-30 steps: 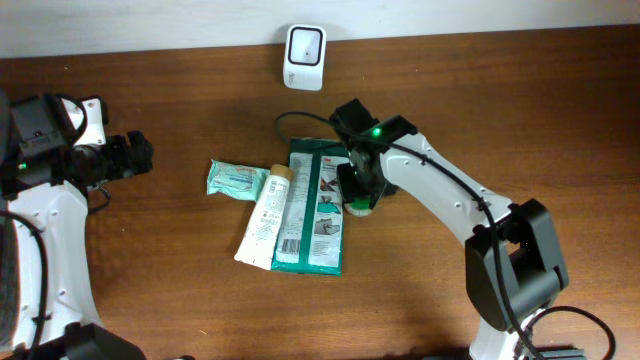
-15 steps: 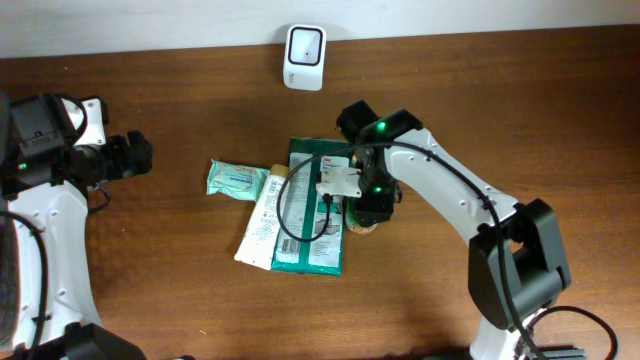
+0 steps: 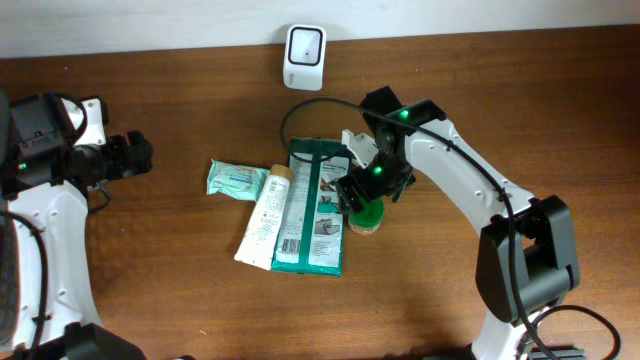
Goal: Scan the item barcode
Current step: 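Reach the right gripper over the green-lidded jar, then lower the right gripper and grasp the green-lidded jar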
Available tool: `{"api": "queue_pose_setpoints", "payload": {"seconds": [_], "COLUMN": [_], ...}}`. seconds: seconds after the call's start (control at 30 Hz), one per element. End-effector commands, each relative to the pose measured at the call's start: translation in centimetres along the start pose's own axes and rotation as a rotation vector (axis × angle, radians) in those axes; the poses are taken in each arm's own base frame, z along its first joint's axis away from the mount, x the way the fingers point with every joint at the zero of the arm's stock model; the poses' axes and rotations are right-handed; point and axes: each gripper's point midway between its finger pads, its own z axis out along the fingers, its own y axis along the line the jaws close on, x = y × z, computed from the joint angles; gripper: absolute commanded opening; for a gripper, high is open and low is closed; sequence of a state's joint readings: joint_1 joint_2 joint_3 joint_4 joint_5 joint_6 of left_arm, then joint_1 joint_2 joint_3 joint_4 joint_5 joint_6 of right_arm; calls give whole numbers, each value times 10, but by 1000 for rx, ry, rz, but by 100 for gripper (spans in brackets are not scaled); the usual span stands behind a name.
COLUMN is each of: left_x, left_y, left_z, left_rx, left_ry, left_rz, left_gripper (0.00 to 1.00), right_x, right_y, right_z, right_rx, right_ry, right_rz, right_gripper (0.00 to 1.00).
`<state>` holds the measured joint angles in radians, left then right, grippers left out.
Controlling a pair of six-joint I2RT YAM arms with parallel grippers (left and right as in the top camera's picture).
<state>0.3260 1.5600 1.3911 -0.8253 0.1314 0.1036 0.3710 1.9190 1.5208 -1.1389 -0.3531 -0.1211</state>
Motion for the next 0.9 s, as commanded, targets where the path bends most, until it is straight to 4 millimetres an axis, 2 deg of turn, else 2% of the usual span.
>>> {"api": "queue_pose_setpoints", "payload": {"seconds": [0.0, 0.03, 0.13, 0.2, 0.33, 0.47, 0.6, 0.7, 0.77, 0.87], "left_x": [-1, -1, -1, -1, -1, -1, -1, -1, -1, -1], "left_y": [-1, -1, -1, -1, -1, -1, -1, -1, -1, -1], "left_z": [-1, -1, -1, -1, -1, -1, -1, -1, -1, -1], "left_rx": [9, 9, 9, 9, 9, 9, 9, 9, 9, 9], "left_ry": [-6, -6, -7, -6, -7, -7, -6, -7, -6, -7], "left_rz": [-14, -14, -14, -14, -14, -14, -14, -14, -14, -14], "left_gripper": [99, 99, 99, 99, 99, 99, 99, 99, 99, 99], "right_x": [-10, -11, -3, -1, 2, 4, 19, 16, 12, -2], "right_y": [15, 10, -11, -8, 3, 2, -3, -5, -5, 0], "right_z": [-5, -5, -1, 3, 7, 7, 19, 18, 17, 7], "right_rx": [-78, -48, 189, 311, 364, 367, 386, 395, 391, 378], "right_ry": [-32, -34, -50, -84, -96, -87, -44, -57, -60, -67], "right_rz": [159, 271, 619, 684, 676, 672, 679, 670, 612, 411], "right_gripper": [99, 92, 89, 88, 83, 80, 79, 76, 66, 62]}}
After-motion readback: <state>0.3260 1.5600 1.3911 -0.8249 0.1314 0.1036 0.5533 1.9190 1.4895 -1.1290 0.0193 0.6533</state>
